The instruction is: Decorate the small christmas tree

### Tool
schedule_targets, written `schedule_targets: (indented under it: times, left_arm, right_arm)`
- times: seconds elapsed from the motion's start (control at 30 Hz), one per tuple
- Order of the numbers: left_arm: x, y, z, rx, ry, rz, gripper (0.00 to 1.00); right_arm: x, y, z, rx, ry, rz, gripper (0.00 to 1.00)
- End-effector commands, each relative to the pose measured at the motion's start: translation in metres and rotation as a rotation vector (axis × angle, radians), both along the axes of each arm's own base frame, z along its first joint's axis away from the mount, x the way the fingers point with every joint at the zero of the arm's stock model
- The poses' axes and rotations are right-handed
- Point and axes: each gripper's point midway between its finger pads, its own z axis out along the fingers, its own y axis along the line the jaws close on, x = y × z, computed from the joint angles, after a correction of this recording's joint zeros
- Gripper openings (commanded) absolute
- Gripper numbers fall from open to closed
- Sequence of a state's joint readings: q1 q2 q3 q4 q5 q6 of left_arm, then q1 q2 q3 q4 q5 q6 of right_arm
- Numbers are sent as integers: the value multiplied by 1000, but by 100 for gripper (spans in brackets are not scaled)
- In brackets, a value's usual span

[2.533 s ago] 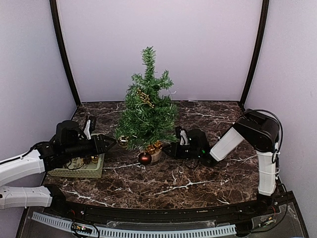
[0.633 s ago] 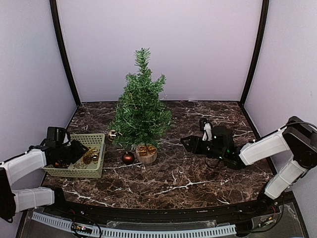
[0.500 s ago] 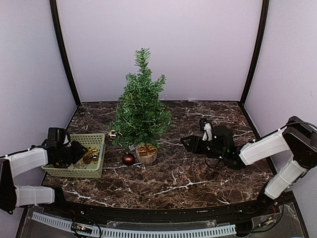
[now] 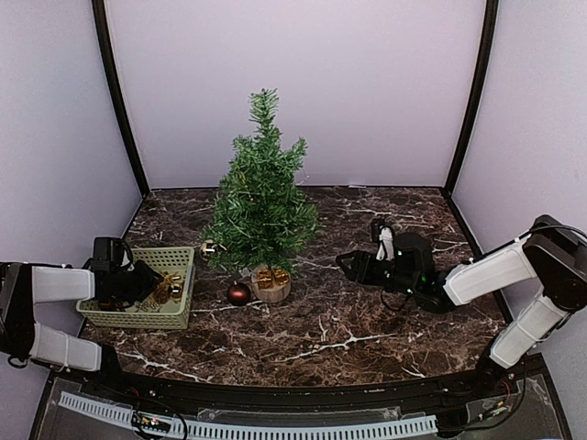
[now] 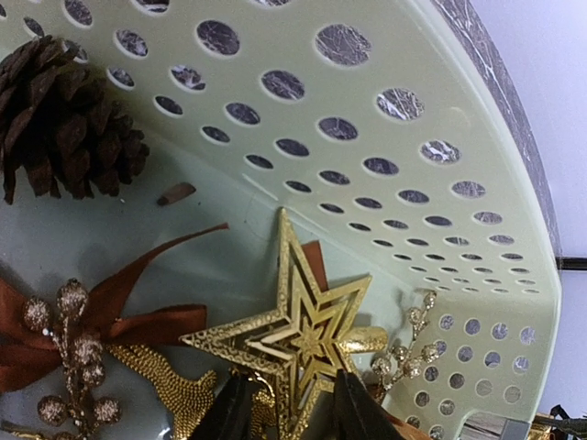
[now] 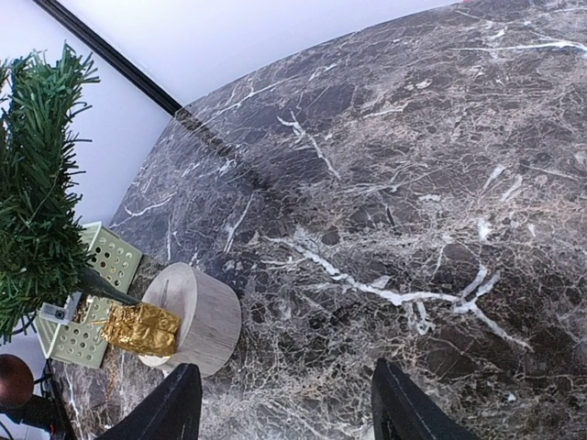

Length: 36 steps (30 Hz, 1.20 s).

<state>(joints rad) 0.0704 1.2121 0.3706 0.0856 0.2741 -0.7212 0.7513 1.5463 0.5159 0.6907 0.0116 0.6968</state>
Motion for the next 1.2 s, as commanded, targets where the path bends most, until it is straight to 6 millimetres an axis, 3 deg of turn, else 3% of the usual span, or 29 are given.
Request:
schedule_targets:
  times: [0.0, 0.67, 0.9, 1.17]
  left_arm:
    - [6, -1, -3, -22, -23, 1, 32]
    - [13, 7, 16, -19, -143, 55, 1]
    - [7, 8, 58, -4, -270, 47, 0]
    - [-23, 11, 145, 121, -427, 6, 0]
  right_arm:
    - [4, -2, 5, 22, -18, -8, 64]
    - [10, -1, 4, 12, -15, -12, 64]
    - [7, -7, 14, 12, -35, -25, 63]
    - [7, -27, 52, -44, -137, -79, 64]
